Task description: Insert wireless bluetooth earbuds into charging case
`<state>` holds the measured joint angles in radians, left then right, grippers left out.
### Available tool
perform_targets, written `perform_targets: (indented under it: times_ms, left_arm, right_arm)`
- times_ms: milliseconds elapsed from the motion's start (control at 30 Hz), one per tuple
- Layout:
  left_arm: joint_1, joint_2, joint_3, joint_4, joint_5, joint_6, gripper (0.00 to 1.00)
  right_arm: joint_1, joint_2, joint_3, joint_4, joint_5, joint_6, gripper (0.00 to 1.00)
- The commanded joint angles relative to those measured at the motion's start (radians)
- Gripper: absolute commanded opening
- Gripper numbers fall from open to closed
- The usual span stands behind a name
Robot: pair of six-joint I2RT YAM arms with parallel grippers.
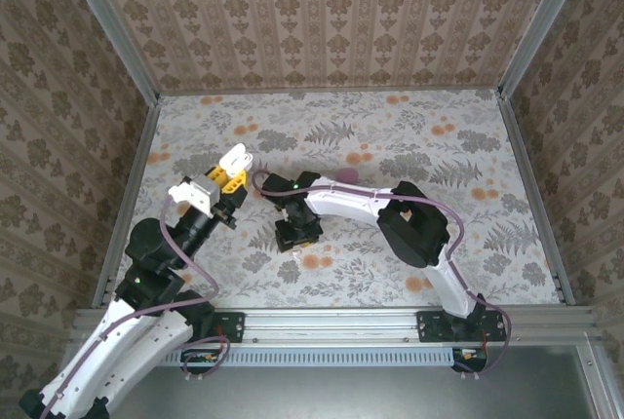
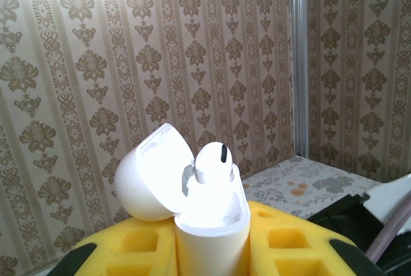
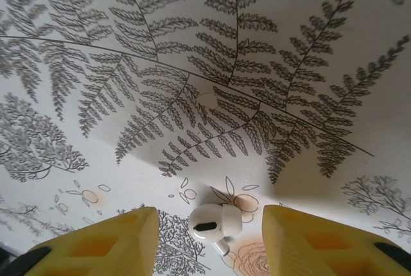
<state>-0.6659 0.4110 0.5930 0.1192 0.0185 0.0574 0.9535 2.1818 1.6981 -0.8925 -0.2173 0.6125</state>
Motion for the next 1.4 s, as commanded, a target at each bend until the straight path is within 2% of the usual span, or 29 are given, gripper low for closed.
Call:
perform_targets:
  times_ms: [0, 467, 733, 933, 1133, 1367]
  left_arm:
    - [0.008, 0.000, 0.038, 0.042, 0.006, 0.015, 0.24]
    - [0.008, 0.033, 0.037, 0.062, 0.015, -0.003, 0.25]
    - [0.008, 0.053, 0.039, 0.061, 0.021, -0.016, 0.25]
    - [0.008, 0.107, 0.034, 0.086, 0.050, -0.044, 0.25]
    - [0.009, 0.221, 0.019, 0.161, 0.112, -0.103, 0.26]
    - [-0.002, 0.340, 0.037, 0.235, 0.162, -0.149, 0.26]
  right_arm:
    - [0.010, 0.030, 0.032, -0.052, 0.002, -0.013, 0.46]
    - [0.019, 0.051, 0.025, -0.076, 0.047, -0.018, 0.37]
    - [0.007, 0.006, -0.031, -0.051, 0.098, 0.011, 0.32]
    - [-0.062, -0.136, -0.208, 0.032, 0.137, 0.061, 0.31]
    - [-0.190, -0.296, -0.473, 0.140, 0.152, 0.129, 0.32]
    - [-0.286, -0.413, -0.655, 0.201, 0.175, 0.181, 0.33]
